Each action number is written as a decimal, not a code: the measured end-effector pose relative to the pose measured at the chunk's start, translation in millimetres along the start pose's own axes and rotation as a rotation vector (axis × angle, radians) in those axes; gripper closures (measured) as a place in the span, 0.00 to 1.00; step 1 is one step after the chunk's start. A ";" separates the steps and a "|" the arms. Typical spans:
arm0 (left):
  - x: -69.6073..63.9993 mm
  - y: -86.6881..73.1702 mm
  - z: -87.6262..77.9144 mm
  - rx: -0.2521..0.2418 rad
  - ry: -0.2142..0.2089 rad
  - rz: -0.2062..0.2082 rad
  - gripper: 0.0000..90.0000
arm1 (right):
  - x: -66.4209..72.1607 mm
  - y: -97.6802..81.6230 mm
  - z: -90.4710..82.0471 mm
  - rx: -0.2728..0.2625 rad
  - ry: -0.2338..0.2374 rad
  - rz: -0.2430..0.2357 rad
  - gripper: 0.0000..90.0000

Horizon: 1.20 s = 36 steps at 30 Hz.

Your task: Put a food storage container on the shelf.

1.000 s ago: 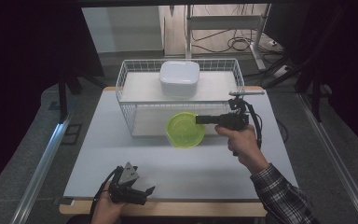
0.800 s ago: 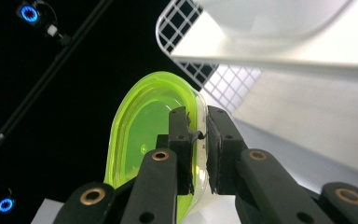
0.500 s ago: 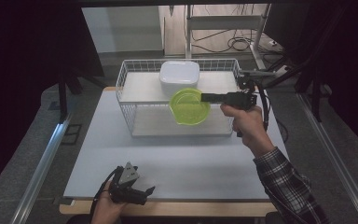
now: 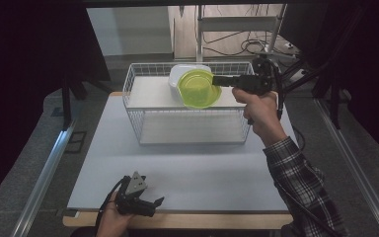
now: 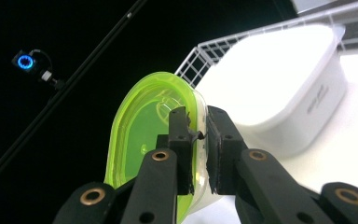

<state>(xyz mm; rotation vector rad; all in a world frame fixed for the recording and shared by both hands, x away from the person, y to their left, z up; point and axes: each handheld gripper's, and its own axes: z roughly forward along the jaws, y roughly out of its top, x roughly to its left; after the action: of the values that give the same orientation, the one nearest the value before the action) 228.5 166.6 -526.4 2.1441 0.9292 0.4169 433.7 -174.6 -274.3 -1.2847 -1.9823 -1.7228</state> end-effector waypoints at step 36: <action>-1.1 -0.3 1.7 0.015 -0.016 0.011 0.06 | 5.0 48.6 58.9 -0.133 -0.262 -0.003 0.88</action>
<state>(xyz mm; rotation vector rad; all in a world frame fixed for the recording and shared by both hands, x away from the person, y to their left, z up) 228.5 165.0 -527.7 2.1635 0.9149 0.3995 487.0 -123.5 -254.3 -1.6286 -2.0322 -1.7939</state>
